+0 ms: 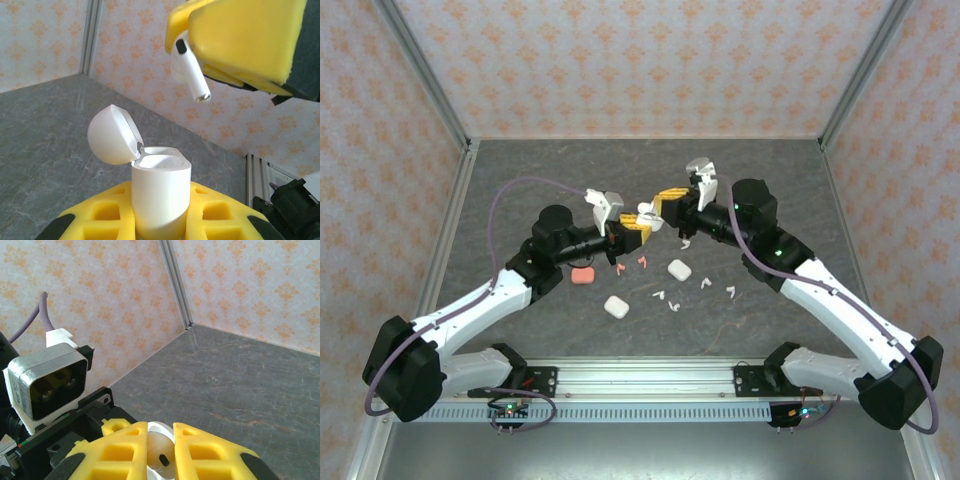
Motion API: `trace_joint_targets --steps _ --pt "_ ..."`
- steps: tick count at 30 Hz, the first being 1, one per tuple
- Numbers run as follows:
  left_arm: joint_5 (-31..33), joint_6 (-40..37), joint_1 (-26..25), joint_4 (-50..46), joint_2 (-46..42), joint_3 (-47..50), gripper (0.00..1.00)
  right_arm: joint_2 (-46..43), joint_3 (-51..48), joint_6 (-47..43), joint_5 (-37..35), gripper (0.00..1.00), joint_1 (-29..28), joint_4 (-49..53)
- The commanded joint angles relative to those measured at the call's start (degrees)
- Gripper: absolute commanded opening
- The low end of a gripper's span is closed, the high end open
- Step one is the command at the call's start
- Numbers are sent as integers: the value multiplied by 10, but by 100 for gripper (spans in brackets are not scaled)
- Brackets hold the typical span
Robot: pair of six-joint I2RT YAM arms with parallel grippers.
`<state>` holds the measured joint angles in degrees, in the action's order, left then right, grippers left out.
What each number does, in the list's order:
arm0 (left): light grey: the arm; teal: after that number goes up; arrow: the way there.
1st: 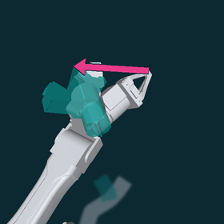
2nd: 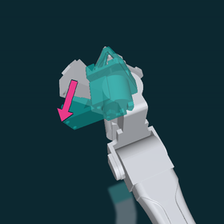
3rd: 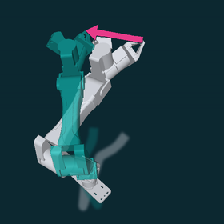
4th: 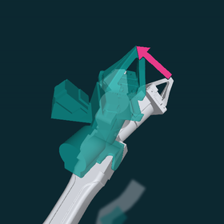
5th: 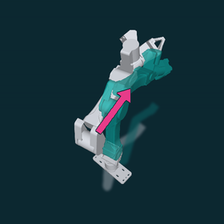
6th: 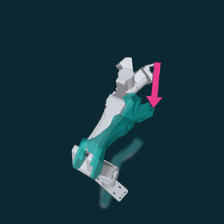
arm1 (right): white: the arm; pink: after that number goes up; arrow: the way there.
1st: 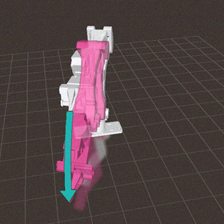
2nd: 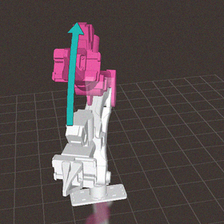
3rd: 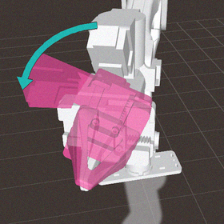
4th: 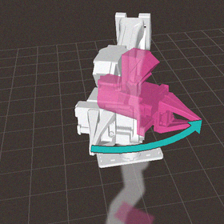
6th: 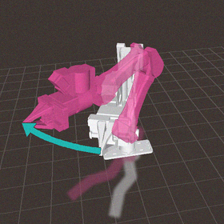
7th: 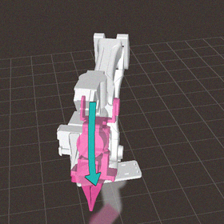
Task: Insert wireless bluetooth earbuds into charging case
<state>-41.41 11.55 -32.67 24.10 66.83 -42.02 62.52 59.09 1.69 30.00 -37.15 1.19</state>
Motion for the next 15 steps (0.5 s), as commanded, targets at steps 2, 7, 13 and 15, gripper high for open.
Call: trace_joint_targets --steps 2,7,13,15 --pt "9 0 -4 29 0 -18 0 11 -7 2 -2 16 -11 -20" --pt "9 -1 -5 29 0 -18 0 20 -5 -3 -7 16 -15 -12" --pt "9 -2 -5 27 -1 -18 0 30 1 -8 -3 16 -21 2" --pt "10 -3 -5 26 -2 -17 0 31 0 -7 3 16 -21 4"
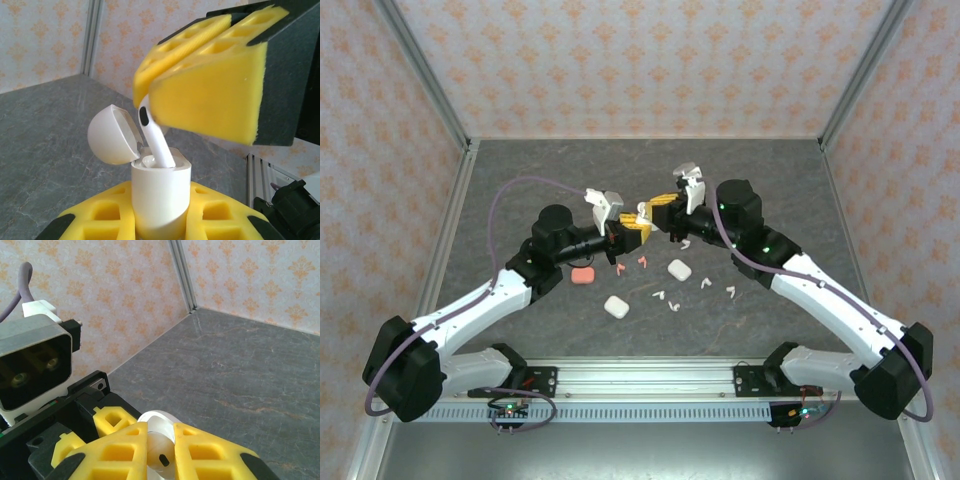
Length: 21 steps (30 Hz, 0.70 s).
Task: Insert wireless bluetooth earbuds into charging case
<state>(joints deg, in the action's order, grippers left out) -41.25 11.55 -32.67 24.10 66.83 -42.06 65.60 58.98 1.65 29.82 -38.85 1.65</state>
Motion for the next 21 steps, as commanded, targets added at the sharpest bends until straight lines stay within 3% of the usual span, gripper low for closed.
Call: trace_joint_targets --steps 1,11,17,21 --pt "9 -3 -4 26 -2 -17 0 1 2 -7 7 16 -3 0" --pt "12 -6 -5 37 -7 -13 0 9 24 12 67 17 -4 44" --pt "12 -14 -5 44 -15 -6 0 17 53 38 93 26 -3 66" --pt "13 -20 -5 42 -25 -1 0 16 92 27 69 37 -3 111"
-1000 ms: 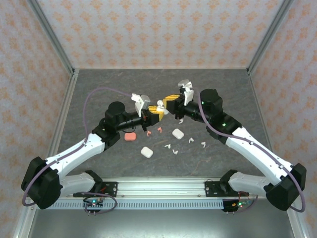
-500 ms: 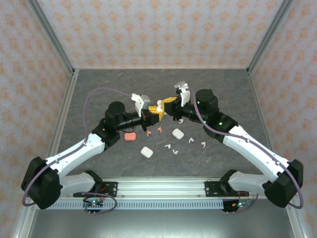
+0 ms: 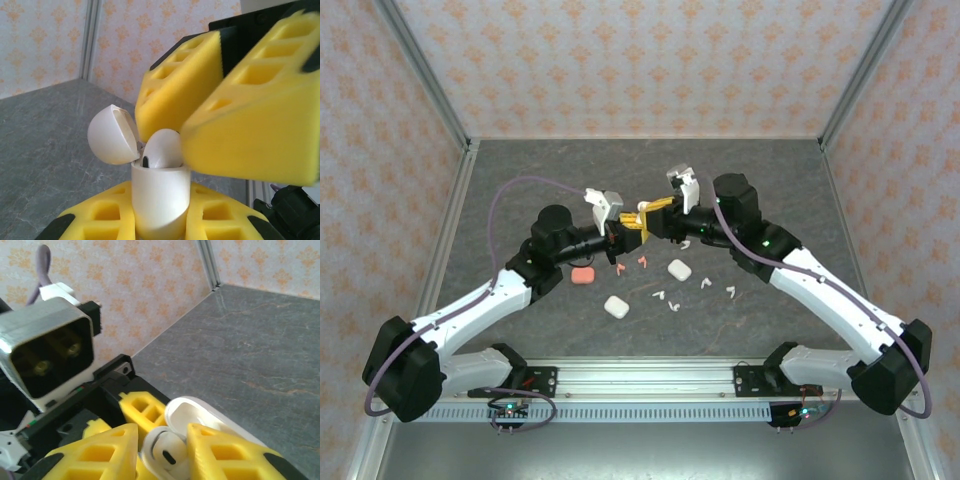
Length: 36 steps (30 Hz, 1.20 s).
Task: Insert wireless bluetooth earbuds into charging case
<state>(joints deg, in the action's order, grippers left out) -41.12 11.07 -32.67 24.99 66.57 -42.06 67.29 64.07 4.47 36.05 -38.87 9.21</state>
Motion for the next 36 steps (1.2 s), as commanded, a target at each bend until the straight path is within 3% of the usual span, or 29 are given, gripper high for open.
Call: trace_joint_targets --steps 1,9,17,28,36 --pt "13 -17 -5 33 -24 2 0 -1 53 -6 -5 39 -3 50" --pt "21 -37 -5 -3 -45 7 0 -2 138 -25 -93 49 31 159" --pt "38 -57 -5 -39 -82 26 0 27 84 37 -127 48 120 201" --pt "46 -58 -5 -46 -96 41 0 217 49 33 -223 48 127 238" --pt "46 -56 -5 -47 -91 41 0 327 55 53 -240 45 127 207"
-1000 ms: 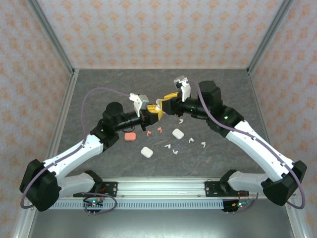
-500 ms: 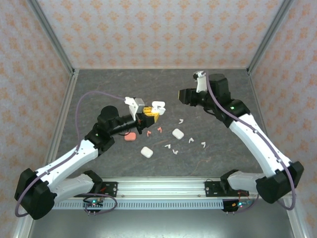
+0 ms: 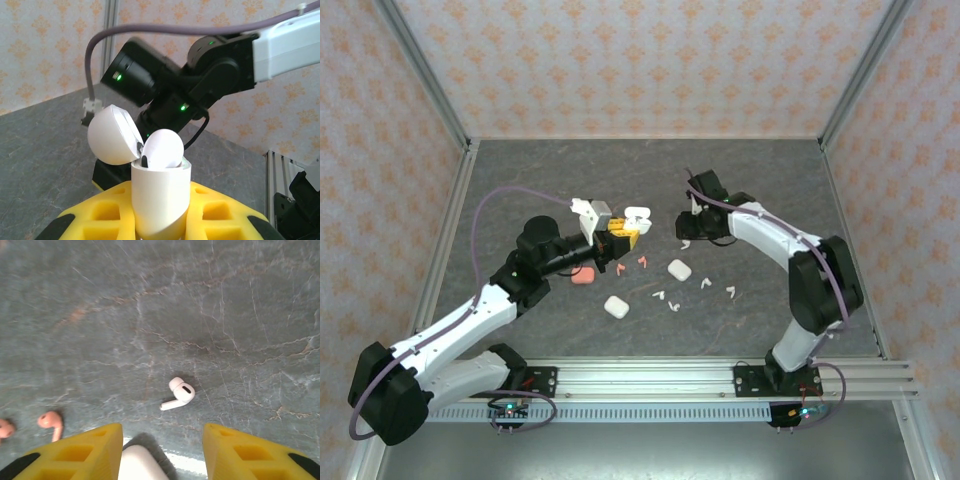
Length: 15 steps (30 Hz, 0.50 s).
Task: Insert wireless bluetooth earbuds into charging case
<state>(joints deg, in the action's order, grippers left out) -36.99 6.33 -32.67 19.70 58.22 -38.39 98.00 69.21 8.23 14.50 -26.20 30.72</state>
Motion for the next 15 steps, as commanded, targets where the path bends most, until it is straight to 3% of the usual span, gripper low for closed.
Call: trace_joint_targets --steps 1,15 --pt "5 -8 -5 5 -8 4 0 31 6 19 -26 44 1 -12" --pt "8 -14 -5 -10 -7 -2 0 108 24 29 -37 39 0 -34"
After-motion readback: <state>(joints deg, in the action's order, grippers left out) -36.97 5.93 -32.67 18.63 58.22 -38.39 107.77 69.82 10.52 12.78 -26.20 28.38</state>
